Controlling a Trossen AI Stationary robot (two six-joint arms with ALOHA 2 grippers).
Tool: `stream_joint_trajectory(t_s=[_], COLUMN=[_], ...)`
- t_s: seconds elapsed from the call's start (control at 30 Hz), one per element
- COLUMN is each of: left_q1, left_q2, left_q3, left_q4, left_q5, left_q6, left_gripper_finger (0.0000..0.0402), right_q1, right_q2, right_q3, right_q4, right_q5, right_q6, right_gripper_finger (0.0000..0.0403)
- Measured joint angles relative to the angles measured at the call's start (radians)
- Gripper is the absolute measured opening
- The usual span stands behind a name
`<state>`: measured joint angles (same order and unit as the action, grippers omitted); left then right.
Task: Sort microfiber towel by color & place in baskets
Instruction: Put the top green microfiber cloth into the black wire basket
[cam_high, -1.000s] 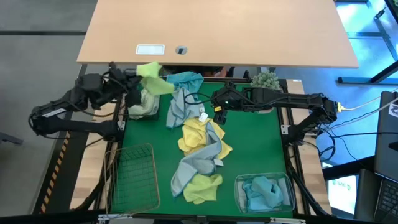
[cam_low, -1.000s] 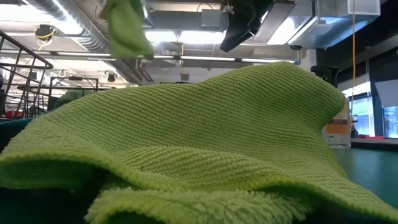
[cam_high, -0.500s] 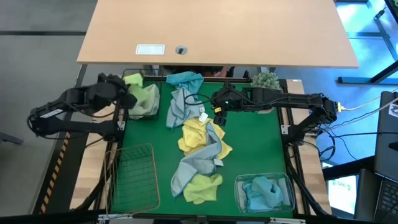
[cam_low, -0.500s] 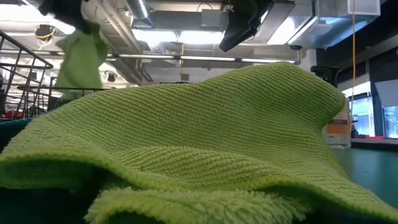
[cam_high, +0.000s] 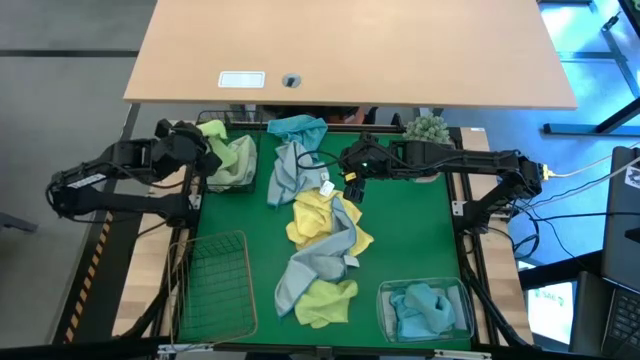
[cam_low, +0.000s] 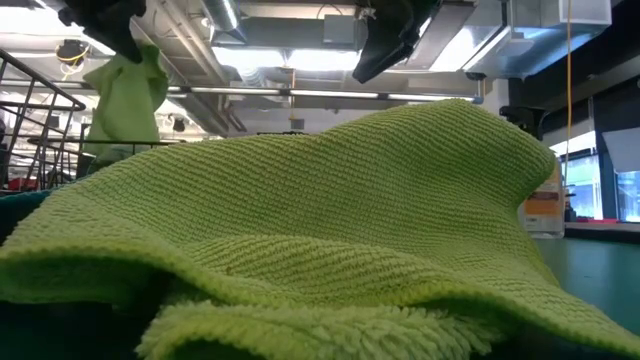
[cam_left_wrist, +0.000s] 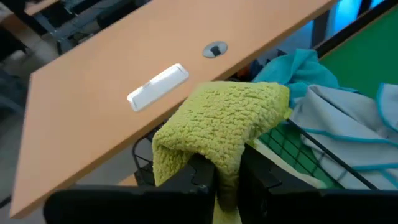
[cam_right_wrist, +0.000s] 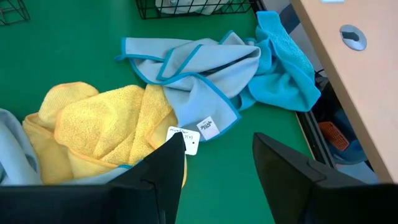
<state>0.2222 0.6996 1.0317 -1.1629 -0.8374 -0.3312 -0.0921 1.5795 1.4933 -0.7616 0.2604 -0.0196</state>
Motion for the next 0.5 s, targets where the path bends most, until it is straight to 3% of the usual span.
stream_joint_trajectory(t_s=[0.3,0.5], left_q1=[0.0,0.0], left_q2=[0.051,0.1], left_q3=[0.0,0.0], left_q4=[0.003,0.004], left_q5=[-0.109,-0.124], left_q6=[0.0,0.0], left_gripper_finger=[0.0101,0.0136], right_q1=[0.0,0.0], right_q2=[0.0,0.0], right_q3=[0.0,0.0], right_q4=[0.0,0.0], right_q5=[0.0,0.0], right_q6=[0.0,0.0], right_gripper_finger=[0.0188,0.0188])
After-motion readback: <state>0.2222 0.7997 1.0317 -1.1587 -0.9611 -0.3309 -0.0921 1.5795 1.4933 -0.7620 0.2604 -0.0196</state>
